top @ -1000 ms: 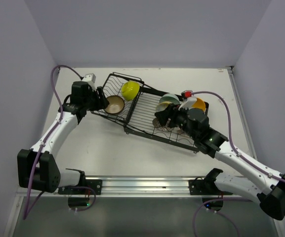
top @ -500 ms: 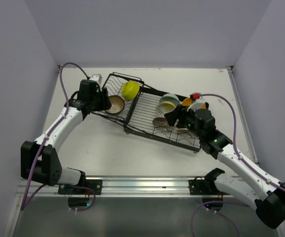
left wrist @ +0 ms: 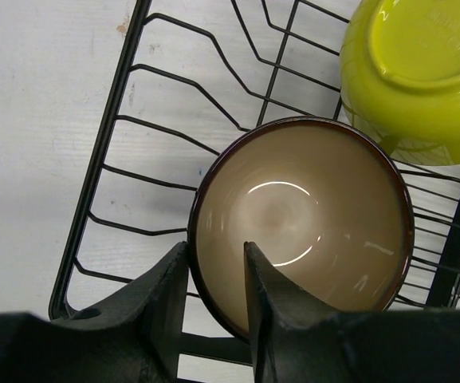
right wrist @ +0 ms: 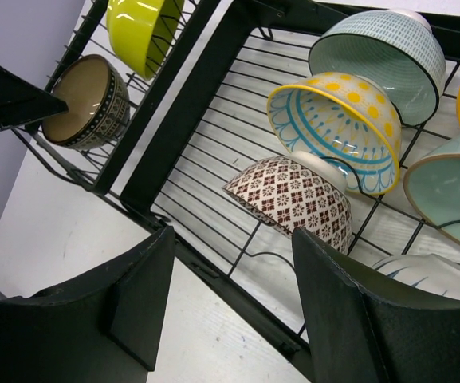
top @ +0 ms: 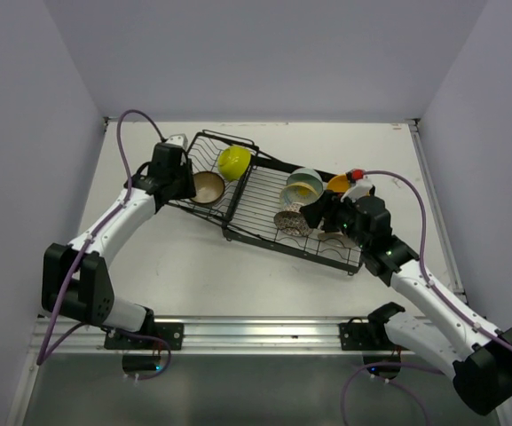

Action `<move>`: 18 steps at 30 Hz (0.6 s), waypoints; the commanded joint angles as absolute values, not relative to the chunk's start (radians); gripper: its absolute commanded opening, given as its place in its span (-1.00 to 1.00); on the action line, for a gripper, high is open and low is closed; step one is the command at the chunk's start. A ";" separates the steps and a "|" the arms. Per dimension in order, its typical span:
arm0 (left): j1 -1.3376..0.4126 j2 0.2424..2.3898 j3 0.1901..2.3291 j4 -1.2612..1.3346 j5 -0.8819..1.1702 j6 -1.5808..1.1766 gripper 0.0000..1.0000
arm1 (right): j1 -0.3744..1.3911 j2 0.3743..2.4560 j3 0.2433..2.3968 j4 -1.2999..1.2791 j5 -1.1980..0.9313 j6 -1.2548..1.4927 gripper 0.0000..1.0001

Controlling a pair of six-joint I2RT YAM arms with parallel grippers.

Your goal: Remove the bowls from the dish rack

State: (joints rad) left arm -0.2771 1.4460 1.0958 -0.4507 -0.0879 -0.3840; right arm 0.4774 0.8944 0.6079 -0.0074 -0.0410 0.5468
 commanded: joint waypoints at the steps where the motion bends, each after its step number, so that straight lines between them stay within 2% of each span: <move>1: -0.298 1.466 1.112 -0.520 -0.084 -0.413 -0.31 | 0.466 0.873 0.583 0.044 -0.061 0.540 0.28; 6: -0.299 1.479 1.109 -0.526 -0.086 -0.413 -0.59 | 0.460 0.874 0.574 0.048 -0.066 0.543 0.28; 7: -0.299 1.479 1.109 -0.528 -0.089 -0.414 -0.73 | 0.462 0.871 0.574 0.045 -0.066 0.543 0.28; 10: -0.299 1.467 1.106 -0.526 -0.110 -0.417 -1.00 | 0.457 0.864 0.571 0.044 -0.067 0.545 0.28; 18: -0.299 1.398 1.155 -0.502 -0.144 -0.429 -1.00 | 0.456 0.853 0.587 0.017 -0.072 0.552 0.28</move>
